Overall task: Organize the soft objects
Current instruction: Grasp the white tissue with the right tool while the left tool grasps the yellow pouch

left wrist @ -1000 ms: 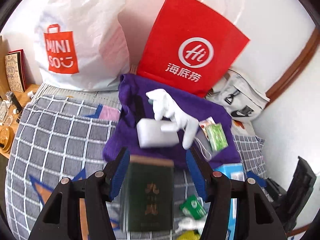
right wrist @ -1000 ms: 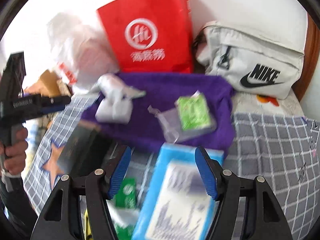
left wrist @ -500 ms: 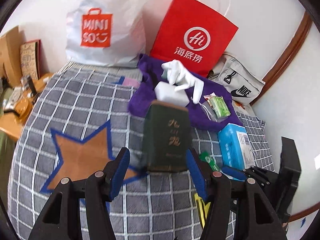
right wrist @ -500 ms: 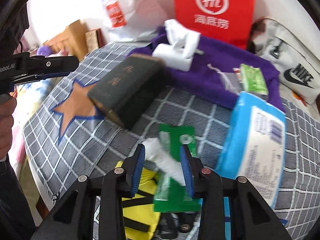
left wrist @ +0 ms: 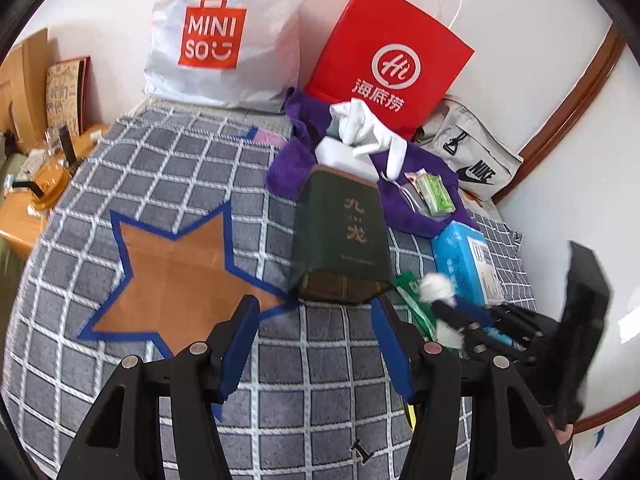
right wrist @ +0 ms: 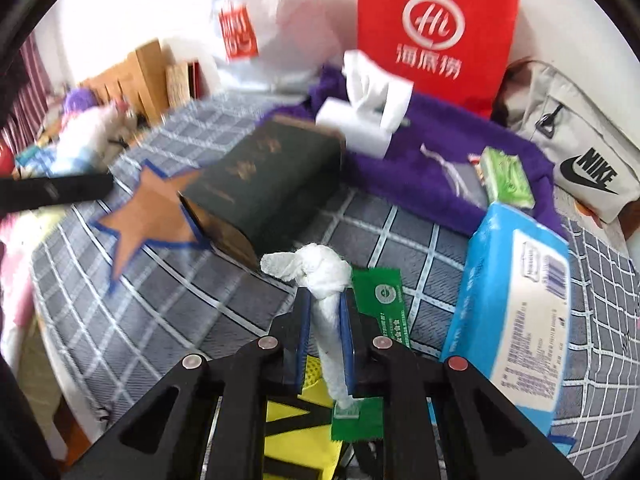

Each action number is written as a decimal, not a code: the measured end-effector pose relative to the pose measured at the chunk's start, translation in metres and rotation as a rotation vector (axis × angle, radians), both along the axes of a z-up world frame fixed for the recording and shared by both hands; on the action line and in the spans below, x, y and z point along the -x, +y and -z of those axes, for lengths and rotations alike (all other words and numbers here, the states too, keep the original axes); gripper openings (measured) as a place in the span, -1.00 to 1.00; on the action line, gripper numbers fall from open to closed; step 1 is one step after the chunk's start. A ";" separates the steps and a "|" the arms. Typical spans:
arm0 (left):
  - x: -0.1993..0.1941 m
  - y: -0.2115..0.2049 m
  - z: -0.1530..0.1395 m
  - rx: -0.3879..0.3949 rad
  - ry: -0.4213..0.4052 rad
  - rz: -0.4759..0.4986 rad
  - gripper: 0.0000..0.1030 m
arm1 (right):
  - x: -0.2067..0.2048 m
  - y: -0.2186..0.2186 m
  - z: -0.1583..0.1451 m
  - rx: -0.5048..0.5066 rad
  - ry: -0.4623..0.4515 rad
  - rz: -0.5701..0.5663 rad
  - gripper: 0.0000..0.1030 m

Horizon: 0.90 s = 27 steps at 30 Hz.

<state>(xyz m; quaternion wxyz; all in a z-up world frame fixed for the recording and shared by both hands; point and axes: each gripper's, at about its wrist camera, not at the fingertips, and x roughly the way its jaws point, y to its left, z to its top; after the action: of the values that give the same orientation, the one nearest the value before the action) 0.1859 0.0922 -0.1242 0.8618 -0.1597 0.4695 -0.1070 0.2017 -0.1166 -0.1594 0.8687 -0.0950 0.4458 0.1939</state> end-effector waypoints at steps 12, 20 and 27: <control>0.024 -0.049 0.041 0.035 0.108 0.068 0.07 | 0.065 -0.068 -0.029 -0.098 -0.047 0.151 -0.72; 0.035 -0.098 0.054 0.052 0.152 0.148 0.10 | 0.110 -0.119 -0.014 -0.092 -0.040 0.251 -0.72; 0.039 -0.132 0.068 0.013 0.197 0.168 0.10 | 0.128 -0.146 0.007 -0.103 -0.009 0.303 -0.71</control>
<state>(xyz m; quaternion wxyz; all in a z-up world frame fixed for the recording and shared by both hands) 0.1464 -0.0400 -0.1924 0.7985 -0.1354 0.5627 -0.1658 0.0733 -0.2622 -0.1660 0.8936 0.0173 0.4407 0.0828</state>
